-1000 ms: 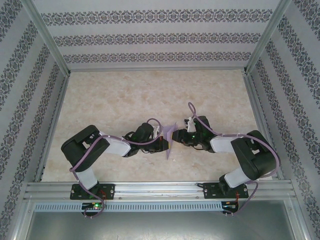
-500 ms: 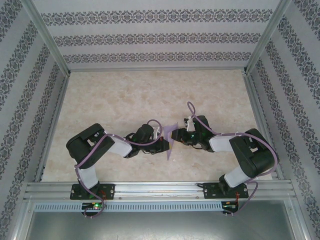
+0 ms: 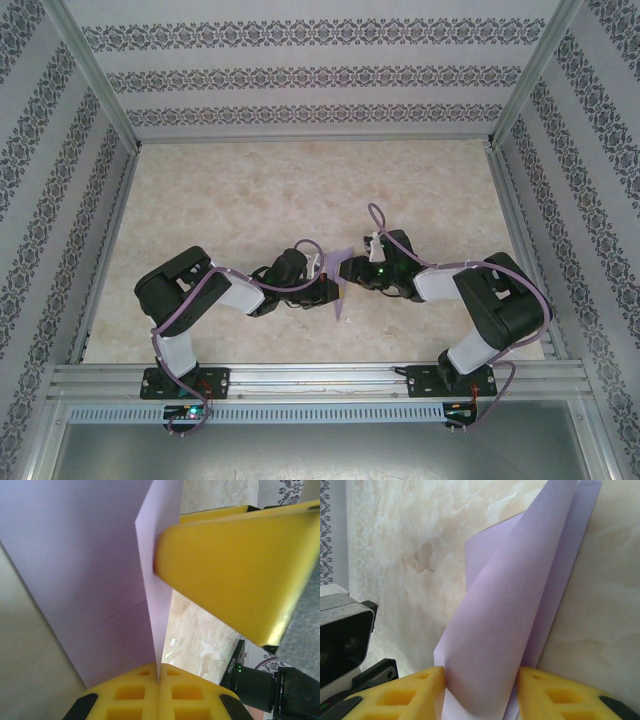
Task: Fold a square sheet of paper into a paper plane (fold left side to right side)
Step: Fold the wing for the fifth time at the center of the table.
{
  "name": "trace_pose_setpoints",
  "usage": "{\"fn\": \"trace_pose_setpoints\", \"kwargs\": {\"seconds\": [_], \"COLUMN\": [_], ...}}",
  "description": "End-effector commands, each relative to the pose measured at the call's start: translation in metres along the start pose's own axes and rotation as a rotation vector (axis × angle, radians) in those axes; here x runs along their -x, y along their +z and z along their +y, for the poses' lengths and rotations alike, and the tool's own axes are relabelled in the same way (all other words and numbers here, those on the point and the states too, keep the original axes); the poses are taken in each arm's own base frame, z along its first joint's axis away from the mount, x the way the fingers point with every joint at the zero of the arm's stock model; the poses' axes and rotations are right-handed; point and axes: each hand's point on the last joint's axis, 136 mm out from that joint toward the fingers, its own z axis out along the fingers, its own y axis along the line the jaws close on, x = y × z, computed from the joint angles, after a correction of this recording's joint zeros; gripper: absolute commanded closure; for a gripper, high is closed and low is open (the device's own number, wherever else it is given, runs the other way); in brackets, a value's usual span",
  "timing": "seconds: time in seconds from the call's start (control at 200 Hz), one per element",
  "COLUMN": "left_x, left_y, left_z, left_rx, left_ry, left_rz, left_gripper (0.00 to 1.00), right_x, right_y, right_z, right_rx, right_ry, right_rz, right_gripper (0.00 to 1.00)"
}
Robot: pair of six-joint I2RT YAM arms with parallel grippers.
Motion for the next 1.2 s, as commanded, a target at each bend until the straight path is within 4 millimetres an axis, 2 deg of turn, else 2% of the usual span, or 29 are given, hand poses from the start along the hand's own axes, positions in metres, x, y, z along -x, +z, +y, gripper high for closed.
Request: {"fn": "trace_pose_setpoints", "kwargs": {"seconds": [0.0,0.25,0.495,0.625,0.794,1.009,1.194], "left_x": [0.007,0.007,0.008,0.015,0.023,0.027,0.031], "left_y": [-0.002,-0.004,-0.016,-0.025,-0.025,-0.013,-0.005], "left_z": [-0.003,-0.002,-0.002,-0.002,0.005,0.009,0.009], "left_rx": [-0.034,-0.028,-0.004,-0.004,0.012,0.009,-0.009], "left_ry": [-0.002,-0.004,-0.001,-0.014,-0.034,-0.041,-0.045], "left_rz": [-0.023,-0.031,-0.056,-0.083,-0.096,-0.077,-0.07], "left_gripper": [1.0,0.91,0.71,0.65,0.62,0.62,0.67], "right_x": [0.0,-0.01,-0.012,-0.012,-0.012,-0.013,-0.014], "right_y": [0.007,0.013,0.015,0.016,0.016,0.016,0.017], "right_z": [-0.006,-0.02,-0.024,-0.025,-0.025,-0.025,-0.026], "right_rx": [-0.054,-0.139,-0.155,-0.157,-0.161,-0.16,-0.163], "right_ry": [0.002,0.012,0.011,0.014,0.013,0.013,0.015], "right_rz": [0.012,0.055,0.068,0.07,0.071,0.074,0.077], "right_gripper": [0.6,0.62,0.64,0.64,0.64,0.64,0.64]}}
